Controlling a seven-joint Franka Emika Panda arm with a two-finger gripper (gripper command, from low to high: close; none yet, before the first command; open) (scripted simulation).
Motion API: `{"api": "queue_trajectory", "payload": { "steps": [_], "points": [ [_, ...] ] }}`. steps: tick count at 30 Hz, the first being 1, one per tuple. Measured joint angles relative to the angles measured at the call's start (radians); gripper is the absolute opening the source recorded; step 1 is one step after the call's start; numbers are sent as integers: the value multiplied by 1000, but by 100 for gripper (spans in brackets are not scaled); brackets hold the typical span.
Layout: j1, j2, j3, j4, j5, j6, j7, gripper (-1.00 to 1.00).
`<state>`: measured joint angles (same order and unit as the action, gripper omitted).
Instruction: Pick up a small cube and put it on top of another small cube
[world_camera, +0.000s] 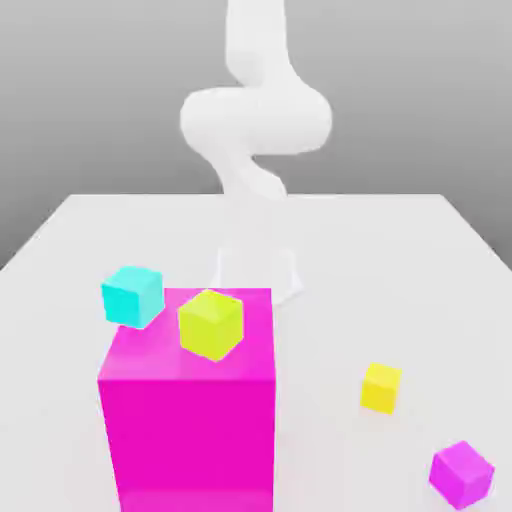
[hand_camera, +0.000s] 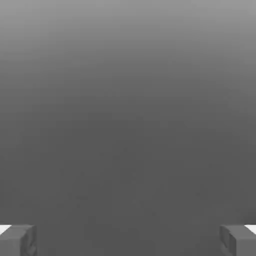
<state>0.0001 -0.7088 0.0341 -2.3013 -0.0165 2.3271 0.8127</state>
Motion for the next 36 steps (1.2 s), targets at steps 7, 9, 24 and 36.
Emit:
{"api": "queue_trajectory", "payload": {
  "steps": [7,9,24,36],
  "points": [
    [6,259,95,-4,-56,77,43,0],
    [10,332,121,-5,-75,99,57,0],
    [118,874,231,-12,-202,260,154,0],
    [224,1220,190,20,-284,441,218,-100]
  ]
}}
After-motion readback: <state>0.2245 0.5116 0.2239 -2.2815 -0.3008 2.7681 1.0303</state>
